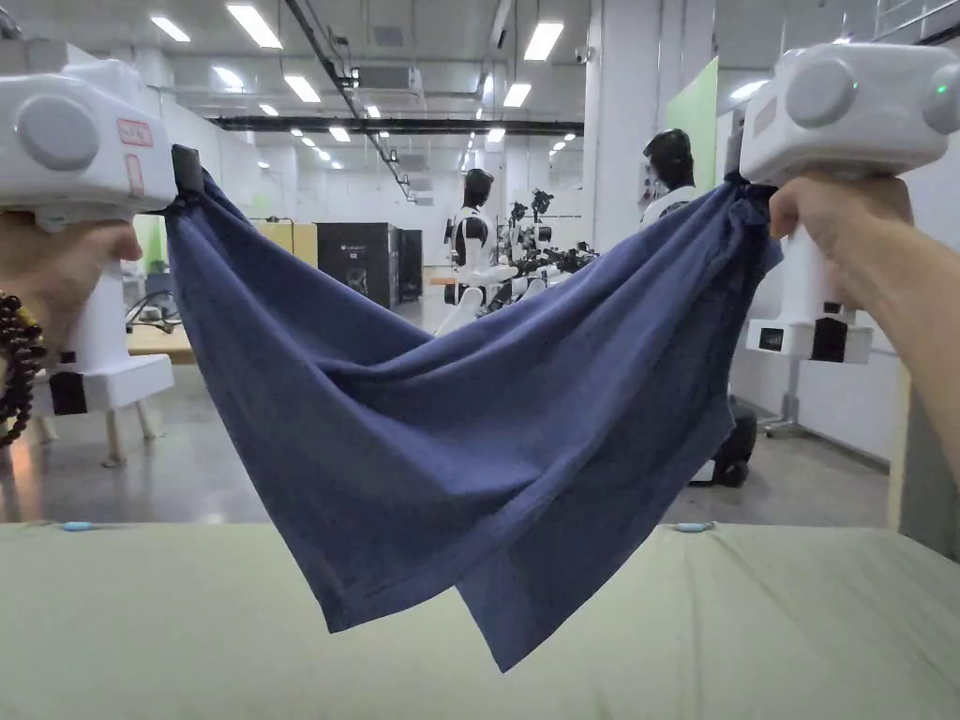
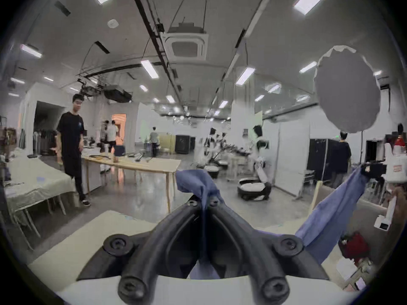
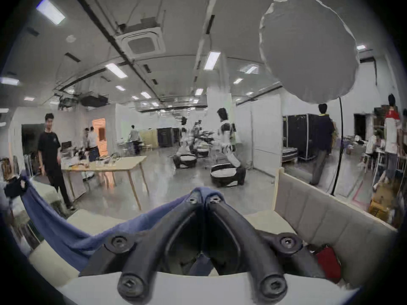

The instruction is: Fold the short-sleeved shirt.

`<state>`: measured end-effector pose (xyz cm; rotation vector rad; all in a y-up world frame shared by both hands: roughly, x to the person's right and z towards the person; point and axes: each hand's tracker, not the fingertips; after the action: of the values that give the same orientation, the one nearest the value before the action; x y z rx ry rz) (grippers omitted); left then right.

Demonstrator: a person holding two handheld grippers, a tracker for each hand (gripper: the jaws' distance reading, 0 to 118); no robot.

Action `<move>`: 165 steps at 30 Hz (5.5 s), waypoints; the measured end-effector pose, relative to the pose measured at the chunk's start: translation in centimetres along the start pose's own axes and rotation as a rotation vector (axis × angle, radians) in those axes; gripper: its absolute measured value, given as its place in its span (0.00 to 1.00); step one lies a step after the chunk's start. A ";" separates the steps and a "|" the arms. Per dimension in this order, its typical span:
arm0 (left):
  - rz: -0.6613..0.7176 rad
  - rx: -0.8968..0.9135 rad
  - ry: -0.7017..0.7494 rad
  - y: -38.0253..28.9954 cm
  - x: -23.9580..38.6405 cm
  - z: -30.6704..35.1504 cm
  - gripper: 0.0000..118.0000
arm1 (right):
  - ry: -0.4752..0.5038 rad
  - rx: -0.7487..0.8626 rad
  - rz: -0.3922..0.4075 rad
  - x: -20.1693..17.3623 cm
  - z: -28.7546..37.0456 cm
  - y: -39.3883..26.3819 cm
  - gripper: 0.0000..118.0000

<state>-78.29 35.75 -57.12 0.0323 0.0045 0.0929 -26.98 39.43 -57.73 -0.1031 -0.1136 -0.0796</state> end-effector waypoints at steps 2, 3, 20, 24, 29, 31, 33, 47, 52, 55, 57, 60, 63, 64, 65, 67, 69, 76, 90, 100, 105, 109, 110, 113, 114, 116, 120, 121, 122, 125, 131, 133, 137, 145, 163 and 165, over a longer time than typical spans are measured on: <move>-0.030 -0.001 0.021 -0.1 0.9 -0.7 0.00 | 0.038 0.026 -0.002 -0.1 -0.4 0.1 0.02; -0.066 -0.016 0.057 -0.2 0.9 -1.3 0.00 | 0.046 0.021 -0.001 -0.2 -0.6 0.0 0.02; 0.052 -0.272 0.039 -24.3 -0.5 -1.2 0.00 | 0.124 -0.223 0.001 3.1 -4.5 -20.3 0.02; 0.065 -0.266 -0.006 -26.5 -0.9 4.7 0.00 | 0.239 -0.191 0.014 6.1 1.4 -23.0 0.02; 0.015 -0.367 -0.070 -30.9 -2.8 15.7 0.00 | 0.326 -0.237 0.164 10.9 12.9 -28.9 0.02; 0.064 -0.387 -0.088 -32.9 -4.0 20.7 0.00 | 0.372 -0.281 0.143 13.1 17.3 -31.9 0.02; 0.132 -0.422 -0.094 -35.0 -5.0 25.7 0.00 | 0.389 -0.356 0.102 15.1 21.4 -34.8 0.02; -0.003 -0.833 -0.047 -48.0 -8.8 34.0 0.00 | 0.302 -1.038 0.442 16.7 23.5 -51.6 0.03; 0.011 -0.810 0.014 -48.7 -9.2 33.4 1.00 | 0.314 -0.978 0.387 18.6 23.8 -51.0 0.39; 0.167 -0.788 0.004 -45.2 -9.9 34.7 0.96 | 0.284 -0.867 0.358 19.5 26.0 -48.2 1.00; 0.197 -0.703 0.003 -41.9 -10.1 36.4 0.96 | 0.341 -0.737 0.244 20.6 29.2 -45.1 1.00; 0.195 -0.560 0.004 -38.6 -6.6 42.3 0.96 | 0.382 -0.561 0.077 22.0 34.6 -41.7 0.98; 0.208 -0.435 0.010 -38.9 -10.4 44.6 0.54 | 0.441 -0.418 -0.048 22.4 39.6 -39.8 0.53; 0.212 -0.423 0.019 -38.8 -10.5 45.5 0.15 | 0.419 -0.372 -0.066 22.0 41.1 -39.5 0.20; 0.210 -0.452 0.065 -39.0 -10.6 46.0 0.00 | 0.381 -0.339 -0.054 21.7 42.0 -39.4 0.01; 0.232 -0.450 0.056 -36.0 -6.5 48.0 0.00 | 0.373 -0.305 -0.037 21.5 43.3 -39.0 0.00; 0.231 -0.478 0.041 -36.0 -5.3 47.8 0.00 | 0.382 -0.312 -0.025 20.8 43.9 -38.7 0.01; 0.182 -0.650 0.038 -42.1 -13.5 38.0 0.98 | 0.422 -0.323 -0.031 18.4 42.4 -38.4 0.01; -0.054 -0.809 0.122 -49.2 -7.7 33.5 0.53 | 0.399 -0.436 0.068 16.6 40.8 -39.7 0.01; -0.095 -0.774 0.062 -49.7 -5.5 35.2 0.01 | 0.502 -0.443 0.229 10.7 30.5 -37.6 0.01; -0.133 -0.719 0.018 -49.1 -5.0 36.8 0.01 | 0.517 -0.473 0.258 5.6 15.9 -38.1 0.01; -0.167 -0.727 0.002 -49.1 -4.1 37.5 0.01 | 0.534 -0.657 0.347 1.1 2.9 -41.8 0.01; -0.166 -0.733 -0.003 -49.1 -4.0 37.4 0.01 | 0.513 -0.678 0.382 0.2 0.6 -42.8 0.01; -0.162 -0.734 0.007 -49.0 -4.0 37.4 0.01 | 0.411 -0.761 0.494 -1.4 -6.2 -46.4 0.06; -0.155 -0.739 0.010 -48.9 -4.0 37.1 0.01 | 0.426 -0.810 0.514 -1.7 -7.9 -47.5 0.35; -0.142 -0.741 0.015 -48.8 -4.3 37.1 0.01 | 0.451 -0.898 0.476 -1.4 -9.9 -48.9 0.55; -0.127 -0.749 0.013 -48.6 -4.4 36.8 0.01 | 0.413 -0.912 0.451 -0.8 -11.7 -51.2 0.95; -0.130 -0.756 0.014 -48.6 -4.4 36.6 0.01 | 0.397 -0.923 0.447 -0.9 -12.1 -51.7 0.95; -0.136 -0.767 0.024 -48.7 -4.4 36.4 0.01 | 0.406 -0.947 0.435 -0.9 -12.2 -52.1 0.94; -0.151 -0.774 0.033 -48.7 -4.4 36.2 0.01 | 0.408 -0.886 0.463 -1.5 -10.2 -52.2 0.83; -0.162 -0.775 0.034 -48.6 -4.1 36.1 0.01 | 0.428 -0.873 0.465 -2.1 -6.4 -51.5 0.04; -0.164 -0.775 0.031 -48.4 -4.3 35.9 0.01 | 0.430 -0.819 0.391 -1.3 -4.3 -50.0 0.04; -0.170 -0.762 0.037 -46.5 -5.0 34.6 0.01 | 0.465 -0.594 0.273 1.8 2.8 -44.4 0.04; 0.026 -0.426 0.003 -32.3 -4.2 25.6 0.01 | 0.330 -0.270 0.276 5.2 9.8 -29.0 0.04; -0.082 -0.158 0.110 0.2 5.3 5.8 0.01 | 0.013 0.120 0.106 4.4 7.1 0.1 0.04; -0.071 -0.174 0.135 0.6 5.7 4.8 0.01 | 0.023 0.094 0.056 4.5 6.1 0.7 0.04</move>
<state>-72.63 36.74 -52.36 -0.1482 0.1328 0.0243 -23.16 40.44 -51.24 -0.0113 -0.0910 -0.0198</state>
